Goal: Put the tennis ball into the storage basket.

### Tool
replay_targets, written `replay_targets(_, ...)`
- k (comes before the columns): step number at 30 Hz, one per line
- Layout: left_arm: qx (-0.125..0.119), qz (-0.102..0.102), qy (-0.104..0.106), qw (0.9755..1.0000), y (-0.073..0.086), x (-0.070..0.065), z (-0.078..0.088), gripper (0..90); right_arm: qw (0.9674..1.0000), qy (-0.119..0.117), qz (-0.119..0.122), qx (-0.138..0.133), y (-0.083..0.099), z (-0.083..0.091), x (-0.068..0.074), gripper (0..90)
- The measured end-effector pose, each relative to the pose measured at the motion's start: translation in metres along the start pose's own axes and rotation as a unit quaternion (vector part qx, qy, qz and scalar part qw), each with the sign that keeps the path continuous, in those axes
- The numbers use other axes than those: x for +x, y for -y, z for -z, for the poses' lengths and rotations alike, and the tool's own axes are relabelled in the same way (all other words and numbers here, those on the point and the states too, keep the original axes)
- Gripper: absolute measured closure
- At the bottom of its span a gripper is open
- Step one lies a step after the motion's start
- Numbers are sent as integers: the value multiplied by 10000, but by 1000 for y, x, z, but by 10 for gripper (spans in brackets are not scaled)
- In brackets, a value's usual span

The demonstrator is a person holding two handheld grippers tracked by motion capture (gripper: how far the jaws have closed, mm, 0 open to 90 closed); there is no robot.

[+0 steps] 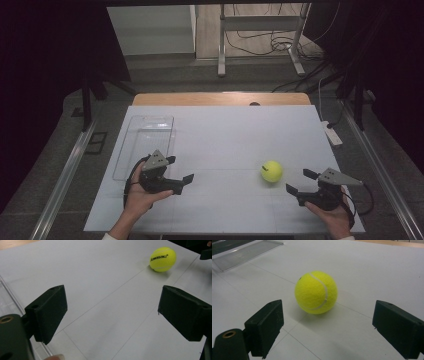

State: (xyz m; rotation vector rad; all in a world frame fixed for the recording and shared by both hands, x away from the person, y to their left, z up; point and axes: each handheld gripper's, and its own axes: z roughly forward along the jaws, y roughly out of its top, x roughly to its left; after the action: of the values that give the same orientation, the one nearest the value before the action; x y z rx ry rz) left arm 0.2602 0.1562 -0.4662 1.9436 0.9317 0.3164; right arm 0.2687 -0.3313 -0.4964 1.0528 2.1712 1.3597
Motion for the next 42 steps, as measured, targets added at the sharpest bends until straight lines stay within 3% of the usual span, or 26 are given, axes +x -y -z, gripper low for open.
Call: replay_targets(42,68,-155,190,9997,-18,-9,-22,91,10000,10,0,17,1,1,-1,102)
